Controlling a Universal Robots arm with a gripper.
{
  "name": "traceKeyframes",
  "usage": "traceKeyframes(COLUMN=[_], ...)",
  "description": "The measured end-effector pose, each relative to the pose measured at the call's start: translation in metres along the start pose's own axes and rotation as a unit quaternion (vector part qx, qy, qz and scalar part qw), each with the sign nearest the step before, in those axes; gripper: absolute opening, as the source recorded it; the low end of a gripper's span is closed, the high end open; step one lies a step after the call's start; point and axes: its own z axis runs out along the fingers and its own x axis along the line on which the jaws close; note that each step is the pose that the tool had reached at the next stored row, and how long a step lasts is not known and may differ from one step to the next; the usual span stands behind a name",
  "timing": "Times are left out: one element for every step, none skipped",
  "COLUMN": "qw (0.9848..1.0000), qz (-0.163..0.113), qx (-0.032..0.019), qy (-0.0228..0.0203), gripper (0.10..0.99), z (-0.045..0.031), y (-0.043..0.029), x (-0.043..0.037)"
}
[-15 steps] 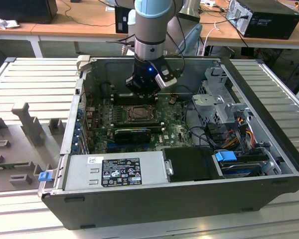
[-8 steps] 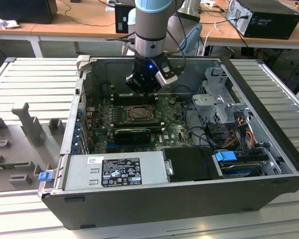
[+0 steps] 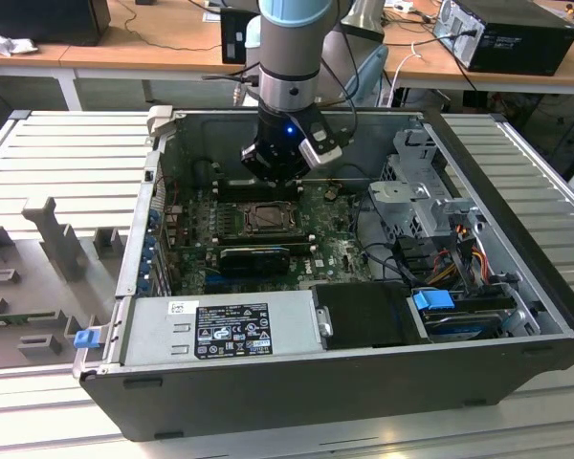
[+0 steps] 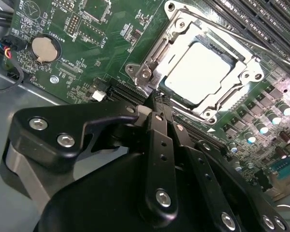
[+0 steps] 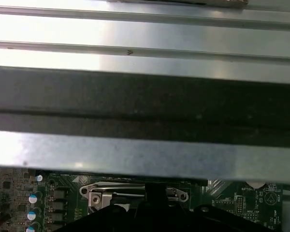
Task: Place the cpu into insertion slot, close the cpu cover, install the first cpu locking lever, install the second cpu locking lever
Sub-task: 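Install the second cpu locking lever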
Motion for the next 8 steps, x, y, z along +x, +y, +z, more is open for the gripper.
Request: traceKeyframes(qw=[1.0000, 1.0000, 1.0000, 1.0000, 1.0000, 1.0000, 1.0000, 1.0000], qz=[0.000, 0.000, 0.000, 0.000, 0.000, 0.000, 0.000, 0.000], qx=[0.0000, 0.0000, 0.0000, 0.0000, -0.0001, -0.0001, 0.0000, 0.0000], qy=[0.0000, 0.0000, 0.0000, 0.0000, -0.0001, -0.0001, 0.0000, 0.0000], gripper=[0.106, 0.106, 0.106, 0.106, 0.106, 0.106, 0.106, 0.106], z=[0.0000, 0.0000, -0.0001, -0.0001, -0.0001, -0.0001, -0.0002, -0.0002], y=[-0.0005, -0.0008, -0.0013, -0.0025, -0.0033, -0.0034, -0.0036, -0.0039], x=[0.0000, 0.0000, 0.0001, 0.0001, 0.0002, 0.0002, 0.0002, 0.0002])
